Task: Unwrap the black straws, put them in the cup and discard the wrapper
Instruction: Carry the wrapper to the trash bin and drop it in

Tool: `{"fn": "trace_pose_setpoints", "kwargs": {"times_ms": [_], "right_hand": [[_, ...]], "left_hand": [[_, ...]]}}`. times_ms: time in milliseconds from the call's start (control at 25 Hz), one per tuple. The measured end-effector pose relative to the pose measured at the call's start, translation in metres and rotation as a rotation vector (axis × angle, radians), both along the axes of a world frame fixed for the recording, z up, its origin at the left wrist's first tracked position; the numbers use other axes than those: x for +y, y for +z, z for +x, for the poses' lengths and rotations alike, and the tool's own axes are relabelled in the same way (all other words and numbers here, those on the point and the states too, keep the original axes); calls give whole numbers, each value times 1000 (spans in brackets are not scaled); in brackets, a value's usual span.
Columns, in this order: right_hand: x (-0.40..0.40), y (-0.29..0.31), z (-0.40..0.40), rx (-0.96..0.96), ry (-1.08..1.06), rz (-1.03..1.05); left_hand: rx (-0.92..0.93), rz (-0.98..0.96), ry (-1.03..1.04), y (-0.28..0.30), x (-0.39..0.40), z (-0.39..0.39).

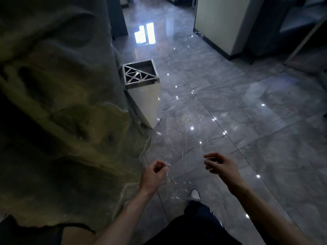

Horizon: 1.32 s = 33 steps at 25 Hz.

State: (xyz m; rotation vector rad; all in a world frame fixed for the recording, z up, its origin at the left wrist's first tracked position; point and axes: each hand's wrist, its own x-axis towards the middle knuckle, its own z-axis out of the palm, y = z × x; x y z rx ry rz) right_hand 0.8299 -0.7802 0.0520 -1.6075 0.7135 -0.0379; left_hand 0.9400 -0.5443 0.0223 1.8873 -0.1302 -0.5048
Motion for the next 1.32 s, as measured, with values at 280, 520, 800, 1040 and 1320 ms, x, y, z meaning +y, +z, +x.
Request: {"fn": "trace_pose_setpoints", "kwargs": {"times_ms": [280,520,800,1040,1320], "right_hand": [[-112,16,57,-16,-17,15],[-172,20,87,-43,-35,30],[-211,12,131,-42,-64,47],[-234,11,198,-36,-73,39],[-254,16,300,-36,-147,36]], "left_hand": [[-14,36,24,8,-111,59],[-11,26,-5,15,-170,92],[-5,17,-13,16,-215,143],[-43,29,-23,15,-241,214],[1,49,-82,16,-268,325]]}}
